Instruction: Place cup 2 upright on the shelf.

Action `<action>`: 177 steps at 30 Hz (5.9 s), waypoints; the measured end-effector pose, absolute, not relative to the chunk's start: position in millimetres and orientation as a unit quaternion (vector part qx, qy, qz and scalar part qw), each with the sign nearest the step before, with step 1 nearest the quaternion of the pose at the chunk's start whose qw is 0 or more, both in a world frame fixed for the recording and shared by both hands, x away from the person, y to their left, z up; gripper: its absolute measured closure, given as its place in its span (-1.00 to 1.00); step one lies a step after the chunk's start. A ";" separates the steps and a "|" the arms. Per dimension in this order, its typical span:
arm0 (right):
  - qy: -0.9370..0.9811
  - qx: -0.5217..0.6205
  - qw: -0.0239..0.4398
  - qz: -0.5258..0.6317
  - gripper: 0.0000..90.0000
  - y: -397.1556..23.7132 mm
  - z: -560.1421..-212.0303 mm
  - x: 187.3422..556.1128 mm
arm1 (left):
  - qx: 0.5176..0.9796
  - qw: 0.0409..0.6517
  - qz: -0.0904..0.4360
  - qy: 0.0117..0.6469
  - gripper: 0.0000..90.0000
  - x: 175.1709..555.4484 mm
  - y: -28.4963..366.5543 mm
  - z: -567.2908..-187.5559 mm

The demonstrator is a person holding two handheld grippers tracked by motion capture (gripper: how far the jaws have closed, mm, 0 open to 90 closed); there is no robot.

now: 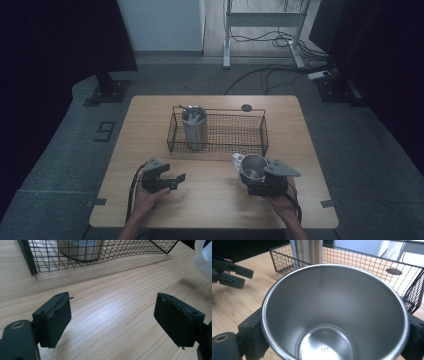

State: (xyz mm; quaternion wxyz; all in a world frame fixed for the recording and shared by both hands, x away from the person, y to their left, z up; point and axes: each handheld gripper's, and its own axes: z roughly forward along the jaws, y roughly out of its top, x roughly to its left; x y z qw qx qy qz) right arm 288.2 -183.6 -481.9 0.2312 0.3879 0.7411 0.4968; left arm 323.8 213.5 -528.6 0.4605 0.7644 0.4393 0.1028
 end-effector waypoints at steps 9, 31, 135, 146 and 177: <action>0.738 0.381 0.237 0.505 -0.85 -184.6 -465.1 293.4 | 0.764 0.461 0.103 0.439 -0.67 323.7 213.9 -528.2; 0.734 0.377 0.241 0.511 -0.85 -188.4 -436.6 323.5 | 0.766 0.460 0.105 0.436 -0.67 323.2 212.4 -528.3; 0.745 0.389 0.241 0.485 -0.85 -182.5 -415.5 430.8 | 0.760 0.467 0.109 0.437 -0.67 321.8 219.9 -524.3; 0.747 0.397 0.236 0.478 -0.85 -181.0 -425.6 442.5 | 0.760 0.467 0.108 0.439 -0.67 321.9 220.7 -524.6; 0.756 0.417 0.219 0.454 -0.85 -180.0 -456.2 462.6 | 0.764 0.462 0.110 0.437 -0.67 322.0 220.6 -525.8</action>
